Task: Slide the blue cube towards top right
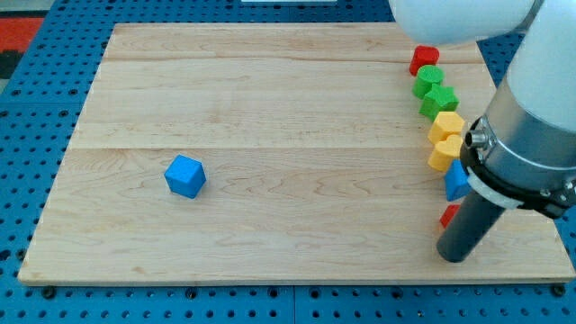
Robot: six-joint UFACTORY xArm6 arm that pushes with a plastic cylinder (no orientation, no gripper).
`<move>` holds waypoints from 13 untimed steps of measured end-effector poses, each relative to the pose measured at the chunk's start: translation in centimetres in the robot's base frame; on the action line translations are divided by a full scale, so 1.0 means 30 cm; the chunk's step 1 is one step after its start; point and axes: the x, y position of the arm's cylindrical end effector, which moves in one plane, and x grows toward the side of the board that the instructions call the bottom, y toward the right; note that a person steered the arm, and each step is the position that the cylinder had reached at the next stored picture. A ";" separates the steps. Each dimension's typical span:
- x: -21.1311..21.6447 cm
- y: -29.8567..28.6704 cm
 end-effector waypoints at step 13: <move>-0.565 -0.370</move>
